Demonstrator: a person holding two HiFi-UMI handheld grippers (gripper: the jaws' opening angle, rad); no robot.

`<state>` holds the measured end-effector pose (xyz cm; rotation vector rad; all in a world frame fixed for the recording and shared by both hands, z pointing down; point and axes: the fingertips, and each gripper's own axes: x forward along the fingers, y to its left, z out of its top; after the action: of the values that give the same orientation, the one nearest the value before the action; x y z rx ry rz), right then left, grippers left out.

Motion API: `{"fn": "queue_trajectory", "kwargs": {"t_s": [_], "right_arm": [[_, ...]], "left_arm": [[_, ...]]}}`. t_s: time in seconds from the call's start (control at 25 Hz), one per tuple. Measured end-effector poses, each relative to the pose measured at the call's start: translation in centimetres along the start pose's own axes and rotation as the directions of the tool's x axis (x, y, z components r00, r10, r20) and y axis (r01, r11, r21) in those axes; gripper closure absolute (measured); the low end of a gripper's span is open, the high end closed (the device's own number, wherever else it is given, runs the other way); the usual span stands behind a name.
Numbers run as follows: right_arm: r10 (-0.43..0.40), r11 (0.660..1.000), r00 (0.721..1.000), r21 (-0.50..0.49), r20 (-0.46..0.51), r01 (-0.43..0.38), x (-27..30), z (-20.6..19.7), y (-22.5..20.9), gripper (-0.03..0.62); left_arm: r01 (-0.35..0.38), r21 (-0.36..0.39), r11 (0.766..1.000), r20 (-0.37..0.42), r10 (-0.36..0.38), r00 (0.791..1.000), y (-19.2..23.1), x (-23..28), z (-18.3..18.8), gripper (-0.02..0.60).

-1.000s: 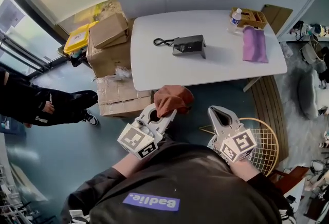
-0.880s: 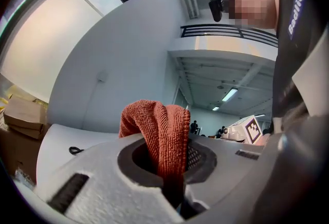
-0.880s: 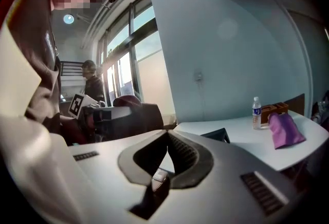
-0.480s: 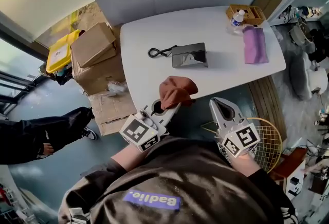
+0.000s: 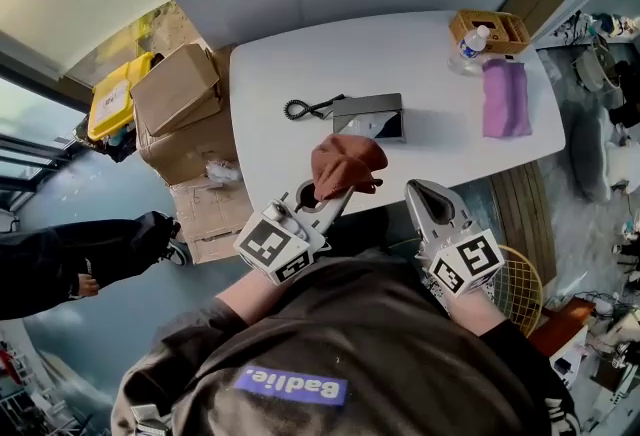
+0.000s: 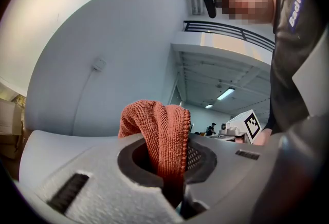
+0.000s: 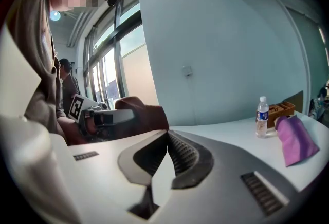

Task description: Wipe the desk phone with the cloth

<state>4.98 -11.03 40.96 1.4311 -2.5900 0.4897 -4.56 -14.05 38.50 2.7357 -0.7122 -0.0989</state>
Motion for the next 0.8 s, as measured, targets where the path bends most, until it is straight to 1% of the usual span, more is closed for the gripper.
{"fn": "queue_trajectory", "kwargs": {"t_s": [0.2,0.4,0.64,0.8], "right_arm": [[0.086,0.996,0.996,-0.009,-0.002,-0.086,2.3,1.2,-4.2,0.568],[0.154,0.988,0.987,0.003,-0.044,-0.154,3.7,0.8,-8.7,0.568],[0.178,0.984,0.977,0.022,-0.120,-0.177,4.0,-1.3,-12.6,0.568],[0.165,0.986,0.974,0.029,-0.155,-0.162,4.1,-2.8,-14.0,0.568]], "left_arm": [[-0.058,-0.007,0.998,-0.030,0.058,0.998,1.3,4.0,-1.4,0.549],[-0.133,-0.024,0.991,-0.087,0.130,0.988,3.9,8.7,-4.8,0.549],[-0.212,-0.098,0.972,-0.150,0.196,0.969,7.3,12.8,-10.4,0.549],[-0.232,-0.127,0.964,-0.185,0.206,0.961,9.1,14.4,-13.6,0.549]]}}
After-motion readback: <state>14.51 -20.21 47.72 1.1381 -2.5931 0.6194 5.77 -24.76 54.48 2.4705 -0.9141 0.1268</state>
